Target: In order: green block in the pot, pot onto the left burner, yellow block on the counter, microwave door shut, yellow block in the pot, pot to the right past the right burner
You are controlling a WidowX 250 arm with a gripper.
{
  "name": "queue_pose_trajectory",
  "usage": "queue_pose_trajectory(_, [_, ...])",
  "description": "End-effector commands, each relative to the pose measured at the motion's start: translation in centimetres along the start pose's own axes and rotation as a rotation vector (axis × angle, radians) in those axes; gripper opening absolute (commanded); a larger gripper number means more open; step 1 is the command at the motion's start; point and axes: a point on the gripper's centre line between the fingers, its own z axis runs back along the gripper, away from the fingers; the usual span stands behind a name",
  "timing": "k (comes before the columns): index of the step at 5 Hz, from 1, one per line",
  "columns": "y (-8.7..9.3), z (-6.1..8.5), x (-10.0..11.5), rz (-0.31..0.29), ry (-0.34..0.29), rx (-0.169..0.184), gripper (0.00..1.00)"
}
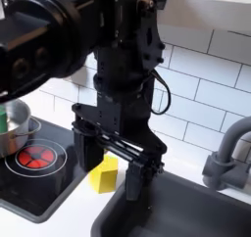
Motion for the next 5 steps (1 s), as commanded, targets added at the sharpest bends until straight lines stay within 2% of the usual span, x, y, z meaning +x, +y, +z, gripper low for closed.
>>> queue_pose_trajectory(1, [1.3,-0.1,2.0,0.033,-0.014,0.009,1.00])
queue_pose_trajectory(5, [3.0,-0.5,6.4,0.049,-0.029,0.023,1.00])
